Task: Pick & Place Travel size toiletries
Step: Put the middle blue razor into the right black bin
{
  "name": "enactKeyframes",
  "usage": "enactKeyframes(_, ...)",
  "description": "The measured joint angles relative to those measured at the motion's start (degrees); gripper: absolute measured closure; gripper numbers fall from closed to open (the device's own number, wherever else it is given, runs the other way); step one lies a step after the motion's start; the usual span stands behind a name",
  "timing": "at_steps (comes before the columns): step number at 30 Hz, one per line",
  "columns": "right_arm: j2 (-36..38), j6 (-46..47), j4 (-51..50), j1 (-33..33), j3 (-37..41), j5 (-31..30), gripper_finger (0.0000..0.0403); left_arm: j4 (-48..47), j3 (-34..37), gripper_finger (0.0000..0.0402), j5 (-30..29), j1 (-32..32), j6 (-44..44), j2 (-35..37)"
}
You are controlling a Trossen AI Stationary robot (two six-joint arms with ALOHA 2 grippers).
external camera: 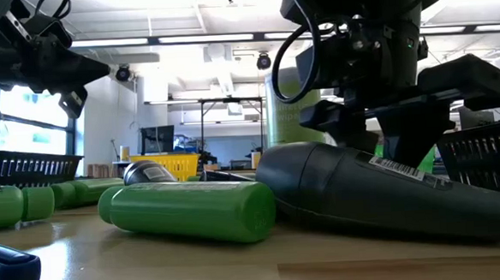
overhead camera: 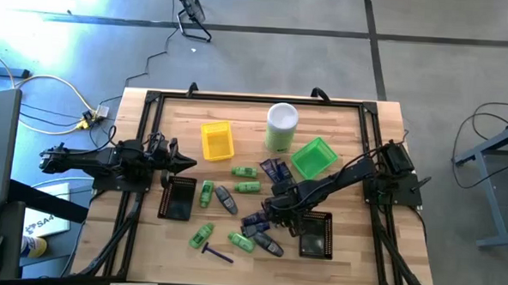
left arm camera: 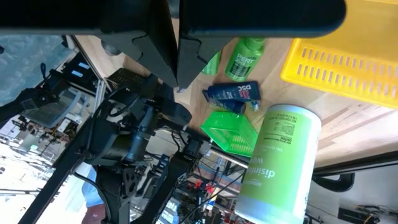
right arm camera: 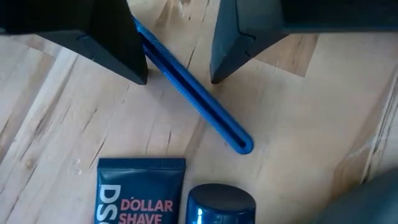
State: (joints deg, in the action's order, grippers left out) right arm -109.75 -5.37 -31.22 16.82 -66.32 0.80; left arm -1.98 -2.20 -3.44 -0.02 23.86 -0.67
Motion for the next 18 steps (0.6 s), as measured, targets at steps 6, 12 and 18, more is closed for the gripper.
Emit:
enactKeyframes(6,0.00,0.00,0.02,0.02,0.02,0.11,0.0277,0.00,0.00,0.0398,0.00,-0.01,0.00,0.00)
enactKeyframes(12,0.00,-0.77,0.15,0.00,0.02,-0.15,0.0304,0.00,0.00,0.0398,0.00,0.01,-0.01,0.00)
enactKeyframes(18,-0.02,-0.90,-0.08,-0.02,0.02,-0.42,0.0330,0.00,0.00,0.0398,0.00,0.01,0.00,0.00)
